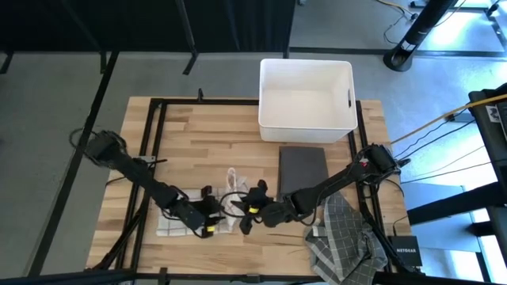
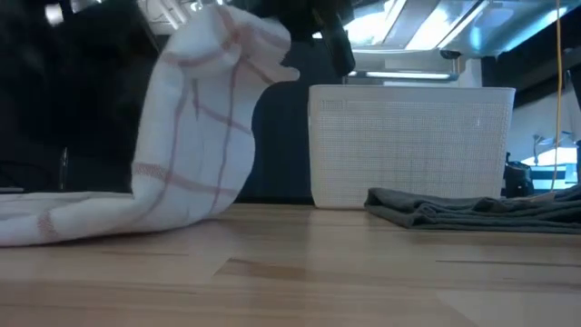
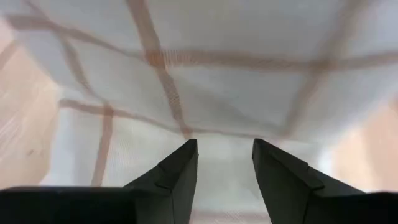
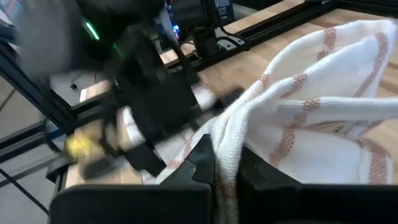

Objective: Fold towel
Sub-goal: Fold the white towel

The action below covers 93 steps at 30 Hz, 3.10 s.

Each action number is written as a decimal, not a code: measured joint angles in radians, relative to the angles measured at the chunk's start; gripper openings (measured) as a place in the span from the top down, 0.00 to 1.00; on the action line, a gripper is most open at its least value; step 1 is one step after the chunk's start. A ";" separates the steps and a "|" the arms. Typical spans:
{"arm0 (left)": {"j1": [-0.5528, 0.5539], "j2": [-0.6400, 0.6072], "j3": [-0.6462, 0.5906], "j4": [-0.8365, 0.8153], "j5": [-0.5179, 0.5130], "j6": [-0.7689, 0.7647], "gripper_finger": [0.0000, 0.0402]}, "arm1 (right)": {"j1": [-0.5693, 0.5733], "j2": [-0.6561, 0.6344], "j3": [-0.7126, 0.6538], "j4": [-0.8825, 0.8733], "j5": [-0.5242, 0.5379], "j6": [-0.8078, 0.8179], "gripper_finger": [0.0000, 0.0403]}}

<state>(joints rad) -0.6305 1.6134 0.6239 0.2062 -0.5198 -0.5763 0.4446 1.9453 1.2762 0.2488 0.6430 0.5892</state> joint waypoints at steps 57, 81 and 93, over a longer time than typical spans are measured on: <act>-0.358 -0.089 -0.058 -0.521 -0.057 -0.819 0.63 | -0.106 0.437 0.321 0.257 -0.189 0.162 0.95; -0.357 -0.314 0.046 -0.820 0.112 -0.782 0.63 | -0.105 0.443 0.320 0.309 -0.246 0.191 0.56; -0.355 -0.586 0.098 -0.919 -0.111 -0.686 0.63 | -0.105 0.439 0.320 0.400 -0.283 0.103 0.56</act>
<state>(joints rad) -0.9859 1.0271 0.7219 -0.7129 -0.6308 -1.2622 0.3397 2.3840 1.5967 0.6485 0.3595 0.6926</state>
